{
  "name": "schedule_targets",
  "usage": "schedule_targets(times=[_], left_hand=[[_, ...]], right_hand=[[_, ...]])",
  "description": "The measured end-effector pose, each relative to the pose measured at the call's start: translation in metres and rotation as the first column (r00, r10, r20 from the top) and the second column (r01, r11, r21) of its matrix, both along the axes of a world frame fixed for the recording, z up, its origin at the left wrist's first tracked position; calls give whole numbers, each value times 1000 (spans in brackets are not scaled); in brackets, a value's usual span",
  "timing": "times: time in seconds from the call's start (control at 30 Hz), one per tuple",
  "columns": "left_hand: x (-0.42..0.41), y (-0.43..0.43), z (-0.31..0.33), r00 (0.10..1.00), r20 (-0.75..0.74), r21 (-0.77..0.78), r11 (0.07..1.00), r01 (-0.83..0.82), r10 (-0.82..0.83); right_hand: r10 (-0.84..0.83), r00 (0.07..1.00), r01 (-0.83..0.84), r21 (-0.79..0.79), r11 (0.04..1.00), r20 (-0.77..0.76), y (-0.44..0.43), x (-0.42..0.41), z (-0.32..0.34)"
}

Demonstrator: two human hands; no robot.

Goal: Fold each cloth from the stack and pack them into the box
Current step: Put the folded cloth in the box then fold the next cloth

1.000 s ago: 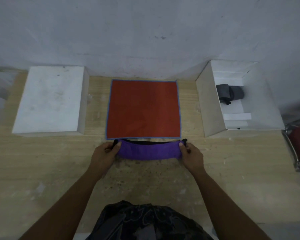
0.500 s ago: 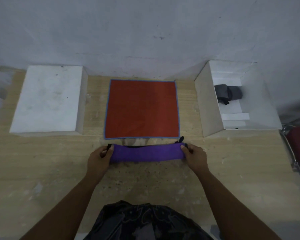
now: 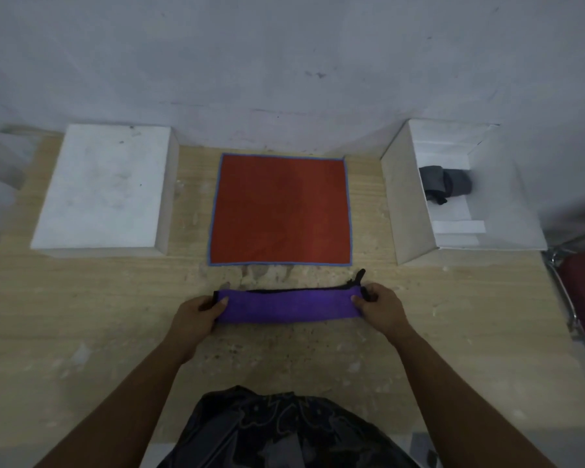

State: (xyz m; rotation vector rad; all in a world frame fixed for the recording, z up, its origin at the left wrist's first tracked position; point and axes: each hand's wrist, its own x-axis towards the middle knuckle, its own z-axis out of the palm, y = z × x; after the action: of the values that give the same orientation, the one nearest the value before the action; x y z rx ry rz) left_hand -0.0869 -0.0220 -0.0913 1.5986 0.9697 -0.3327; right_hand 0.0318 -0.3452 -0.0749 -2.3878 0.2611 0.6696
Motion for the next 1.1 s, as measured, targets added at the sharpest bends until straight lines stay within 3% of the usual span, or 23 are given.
schedule_targets(times=[0.3,0.57,0.7,0.87,1.1], left_hand=[[-7,-8,2,1000,20,-45,999,-21,22],[-10,0,1,1000,23,-127,992,8,-5],[-10,2,0,999,32,-130,990,45,-41],[-11,8,-2,998,43,-184,982,47,-40],[-12,16,-5,997,49,-281,957,72,-60]], right_hand=[[0,956,1,-2,1000,294,44,-33,10],[119,968,-117,-23,993,222,71,-54,-1],[35,960,-4,-111,994,277,69,-56,-5],[-83,982,87,-16,996,168,73,-49,-2],[83,960,-54,-115,992,269,106,-51,9]])
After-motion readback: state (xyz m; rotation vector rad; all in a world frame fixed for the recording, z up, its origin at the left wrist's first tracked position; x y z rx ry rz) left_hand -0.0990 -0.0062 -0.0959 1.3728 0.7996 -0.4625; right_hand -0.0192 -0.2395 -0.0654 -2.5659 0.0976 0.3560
